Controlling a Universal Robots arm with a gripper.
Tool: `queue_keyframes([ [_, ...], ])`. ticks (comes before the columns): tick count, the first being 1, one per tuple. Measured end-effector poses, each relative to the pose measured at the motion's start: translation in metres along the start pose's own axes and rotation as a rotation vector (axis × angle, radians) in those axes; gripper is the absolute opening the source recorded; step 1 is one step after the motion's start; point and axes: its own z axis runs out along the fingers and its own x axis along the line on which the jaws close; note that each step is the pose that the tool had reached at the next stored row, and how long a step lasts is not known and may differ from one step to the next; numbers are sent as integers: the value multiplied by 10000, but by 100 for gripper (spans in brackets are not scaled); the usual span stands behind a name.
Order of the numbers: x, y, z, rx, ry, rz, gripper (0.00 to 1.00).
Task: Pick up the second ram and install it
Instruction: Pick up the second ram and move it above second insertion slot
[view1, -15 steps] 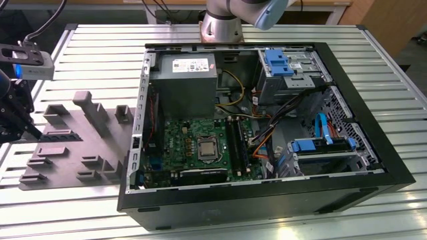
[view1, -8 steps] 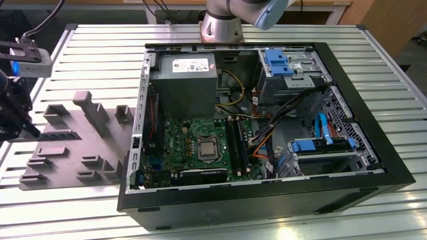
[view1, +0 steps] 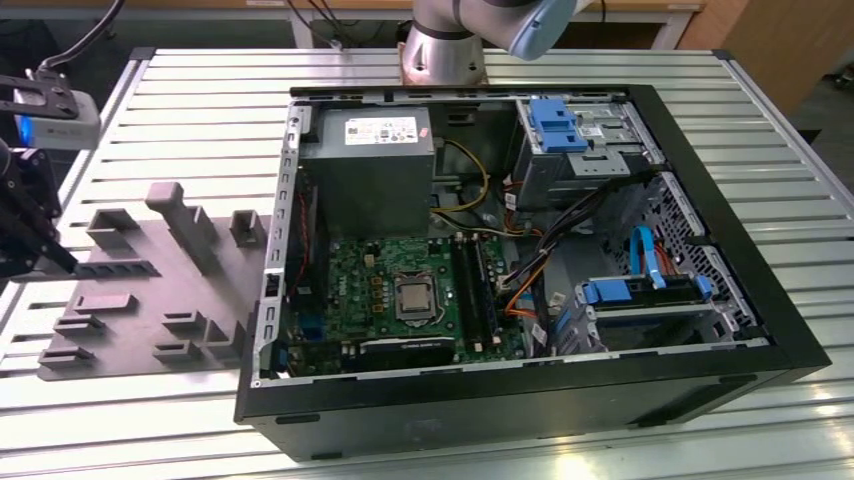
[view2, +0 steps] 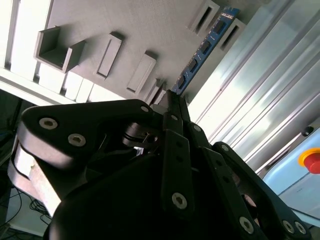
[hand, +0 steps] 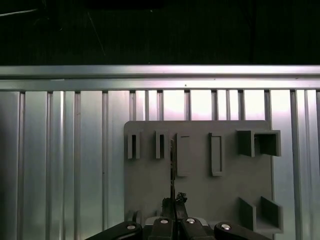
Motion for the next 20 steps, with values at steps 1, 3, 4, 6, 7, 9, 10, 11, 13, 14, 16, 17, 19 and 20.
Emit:
queue_keyframes([
  [1, 0, 0, -6, 1, 0, 0, 12],
  [3, -1, 0, -20, 3, 0, 0, 12],
  [4, -1, 1, -26, 3, 0, 0, 12],
  [6, -2, 1, -39, 5, 0, 0, 12],
  [7, -2, 2, -45, 6, -1, 0, 12],
  [9, -2, 2, -57, 6, 0, 0, 12],
  [10, -3, 2, -62, 8, -1, 0, 12],
  [11, -3, 2, -68, 9, -1, 0, 12],
  [13, -3, 2, -80, 9, 0, 0, 12],
  [14, -3, 3, -85, 10, 0, -1, 12],
  [16, -3, 3, -96, 12, -1, 0, 12],
  [17, -4, 3, -102, 11, 0, 0, 12],
  [19, -4, 3, -111, 12, 0, -1, 12],
  [20, -4, 4, -116, 13, -1, -1, 12],
])
